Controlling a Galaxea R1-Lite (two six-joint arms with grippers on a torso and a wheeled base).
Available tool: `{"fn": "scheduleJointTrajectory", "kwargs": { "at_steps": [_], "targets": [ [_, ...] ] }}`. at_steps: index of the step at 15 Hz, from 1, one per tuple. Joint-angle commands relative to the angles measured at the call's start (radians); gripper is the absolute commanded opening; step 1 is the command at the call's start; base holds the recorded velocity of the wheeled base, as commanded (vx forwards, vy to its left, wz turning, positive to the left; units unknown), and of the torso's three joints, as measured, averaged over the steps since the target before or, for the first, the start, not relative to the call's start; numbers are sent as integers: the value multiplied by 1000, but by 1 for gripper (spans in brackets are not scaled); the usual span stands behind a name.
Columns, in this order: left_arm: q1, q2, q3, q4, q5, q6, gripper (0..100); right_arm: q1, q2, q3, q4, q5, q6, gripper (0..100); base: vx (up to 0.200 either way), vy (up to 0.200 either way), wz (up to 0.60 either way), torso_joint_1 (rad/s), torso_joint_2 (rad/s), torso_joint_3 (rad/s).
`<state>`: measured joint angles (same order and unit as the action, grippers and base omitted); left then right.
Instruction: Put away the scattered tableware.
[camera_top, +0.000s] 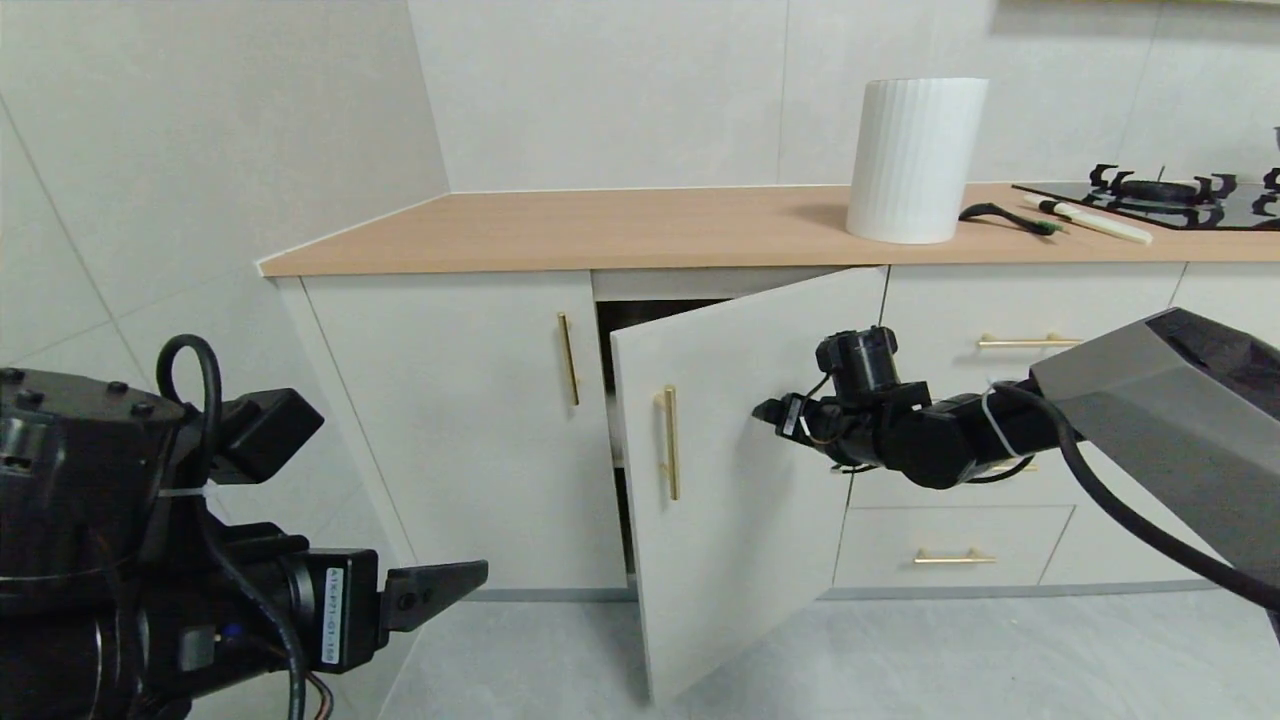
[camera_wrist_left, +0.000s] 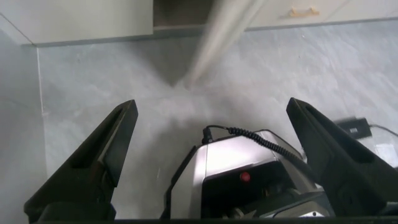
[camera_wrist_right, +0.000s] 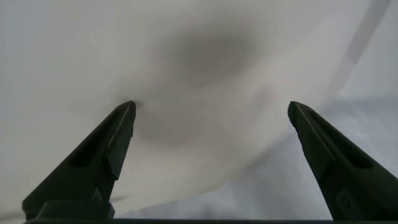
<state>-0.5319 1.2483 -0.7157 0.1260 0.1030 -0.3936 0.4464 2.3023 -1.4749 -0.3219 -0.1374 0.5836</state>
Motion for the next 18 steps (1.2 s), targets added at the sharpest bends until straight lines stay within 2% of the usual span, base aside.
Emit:
{"fn": "scheduleJointTrajectory", "kwargs": {
  "at_steps": [1, 4, 7, 18],
  "targets": [
    [0, 2, -2, 0, 0, -1, 100, 2, 11, -8, 1, 1, 7, 100, 200, 0, 0, 7, -2, -2],
    [0, 3, -2, 0, 1, -1, 100, 3, 5, -12, 0, 1, 24, 100, 200, 0, 0, 1, -2, 4],
    [0, 5, -4, 0, 3, -2, 100, 6, 9, -58, 1, 1, 91, 100, 0, 0, 0, 0, 0, 0],
    [0, 16, -1, 0, 3, -2, 100, -8, 46, -148, 4, -22, 177, 100, 0, 0, 0, 0, 0, 0]
  ]
}}
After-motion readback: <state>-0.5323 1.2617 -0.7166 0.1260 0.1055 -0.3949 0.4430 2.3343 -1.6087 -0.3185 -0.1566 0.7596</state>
